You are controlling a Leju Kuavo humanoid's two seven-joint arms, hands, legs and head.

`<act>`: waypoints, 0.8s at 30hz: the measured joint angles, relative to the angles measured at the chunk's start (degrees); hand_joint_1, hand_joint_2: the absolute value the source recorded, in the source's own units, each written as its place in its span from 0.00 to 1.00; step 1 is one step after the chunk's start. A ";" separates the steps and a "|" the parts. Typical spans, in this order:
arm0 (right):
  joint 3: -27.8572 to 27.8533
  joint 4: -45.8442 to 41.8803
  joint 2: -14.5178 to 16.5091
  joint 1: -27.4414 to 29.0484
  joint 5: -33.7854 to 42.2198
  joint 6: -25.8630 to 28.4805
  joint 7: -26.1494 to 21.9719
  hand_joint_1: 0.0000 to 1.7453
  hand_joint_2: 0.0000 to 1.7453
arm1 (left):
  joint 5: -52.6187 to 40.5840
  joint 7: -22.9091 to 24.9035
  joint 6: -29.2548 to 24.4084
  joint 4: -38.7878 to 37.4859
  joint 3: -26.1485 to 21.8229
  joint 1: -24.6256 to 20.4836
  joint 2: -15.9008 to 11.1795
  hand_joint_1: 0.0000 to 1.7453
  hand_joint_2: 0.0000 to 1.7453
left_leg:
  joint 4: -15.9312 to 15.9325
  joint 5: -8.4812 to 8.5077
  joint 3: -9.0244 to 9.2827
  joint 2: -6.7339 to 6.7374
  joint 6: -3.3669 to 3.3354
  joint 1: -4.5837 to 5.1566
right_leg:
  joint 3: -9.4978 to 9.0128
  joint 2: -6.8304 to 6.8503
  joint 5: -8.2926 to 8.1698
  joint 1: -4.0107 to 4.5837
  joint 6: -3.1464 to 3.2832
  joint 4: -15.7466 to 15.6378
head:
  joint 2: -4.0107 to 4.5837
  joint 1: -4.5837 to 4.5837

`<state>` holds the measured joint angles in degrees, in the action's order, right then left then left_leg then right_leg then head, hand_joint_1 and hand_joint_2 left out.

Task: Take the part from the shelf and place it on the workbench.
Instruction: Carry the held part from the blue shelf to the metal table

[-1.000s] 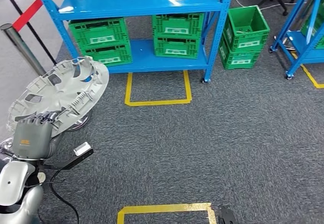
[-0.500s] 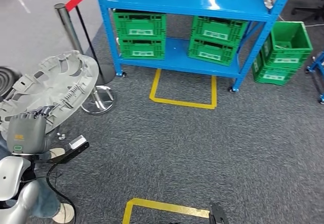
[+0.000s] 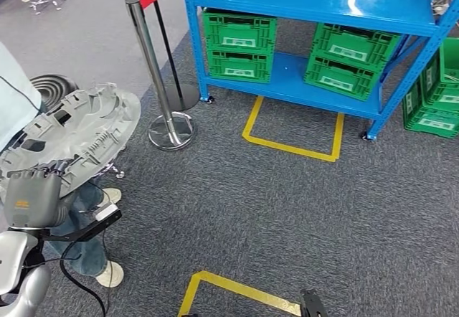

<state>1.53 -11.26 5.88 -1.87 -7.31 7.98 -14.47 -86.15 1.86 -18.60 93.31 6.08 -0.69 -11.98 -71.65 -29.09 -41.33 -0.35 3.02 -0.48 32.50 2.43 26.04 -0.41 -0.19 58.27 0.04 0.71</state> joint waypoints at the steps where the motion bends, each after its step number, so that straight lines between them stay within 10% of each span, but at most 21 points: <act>1: 0.00 0.00 0.00 -0.03 0.01 -0.05 0.00 0.00 0.00 | 0.01 0.00 0.00 0.00 -0.02 0.04 -0.01 1.00 1.00 | 3.51 1.82 2.08 0.62 -0.07 0.02 | -0.08 0.70 0.02 0.01 -0.04 0.00 | 0.00 -0.01; 5: 0.01 0.00 -0.04 -0.07 0.06 -0.15 0.00 0.00 0.00 | 0.01 0.00 -0.03 0.01 -0.08 -0.16 0.01 1.00 1.00 | 14.84 5.19 7.92 5.20 -1.23 0.77 | -0.25 3.26 0.34 0.86 -0.79 0.18 | 0.00 -0.02; 8: 0.01 0.00 -0.06 -0.08 0.09 -0.59 -0.01 0.00 0.00 | 0.19 0.04 -0.02 0.01 -0.23 0.11 -0.03 1.00 1.00 | 15.15 5.57 7.45 3.13 -2.49 0.71 | -0.17 4.06 0.96 0.84 -1.57 0.48 | 0.00 -0.15; 12: 0.04 0.01 -0.09 0.15 0.04 -0.99 0.11 0.00 0.00 | 1.70 0.20 -0.07 0.03 -0.93 0.06 -0.18 1.00 1.00 | 15.32 6.07 7.08 0.30 -3.63 0.40 | 4.99 -1.75 7.51 0.55 -2.16 12.44 | 0.00 -0.58; 14: 0.06 0.02 -0.09 0.44 -0.05 -0.99 0.28 0.00 0.00 | 3.53 0.15 -0.23 0.17 -1.81 0.12 -0.29 1.00 1.00 | 15.26 6.17 6.98 -1.32 -3.70 0.41 | 7.31 -2.37 8.67 0.56 -2.17 17.24 | 0.00 -0.61; 16: 0.07 0.02 0.02 0.41 -0.14 -0.43 1.26 0.00 0.00 | 6.05 -0.16 -0.38 0.60 -3.16 0.01 -0.55 1.00 1.00 | 15.11 6.26 6.98 -2.98 -3.57 0.32 | 5.53 -2.83 5.39 0.39 -2.08 13.19 | 0.00 -0.61; 20: 0.07 0.02 1.01 -0.72 -0.23 1.60 4.43 0.00 0.00 | 10.01 -1.27 -0.38 1.49 -6.50 -1.72 -1.40 1.00 1.00 | 14.39 6.71 5.98 -5.93 -2.41 -0.06 | 0.02 -8.17 1.08 -0.48 -2.14 1.40 | 0.00 -0.55; 22: 0.07 0.02 1.43 -1.14 -0.24 1.82 4.94 0.00 0.00 | 10.40 -1.51 -0.37 1.78 -7.51 -2.21 -1.79 1.00 1.00 | 14.51 7.30 5.34 -7.32 -1.55 -0.38 | -0.17 -7.55 1.07 -0.36 -1.79 1.23 | 0.00 -0.53; 24: 0.07 0.02 1.76 -1.31 -0.24 1.87 5.08 0.00 0.00 | 10.88 -1.55 -0.46 1.92 -8.26 -2.31 -2.09 1.00 1.00 | 13.63 6.70 4.64 -5.82 -0.87 -0.25 | -0.26 -5.98 0.72 -0.36 -1.07 0.96 | 0.00 -0.29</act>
<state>1.60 -11.23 7.64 -3.18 -7.54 9.85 -9.39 -75.27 0.31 -19.06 95.23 -2.18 -3.00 -14.06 -58.03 -22.39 -36.69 -6.17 2.15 -0.74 32.24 -3.55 26.76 -0.78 -1.25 59.23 0.04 0.42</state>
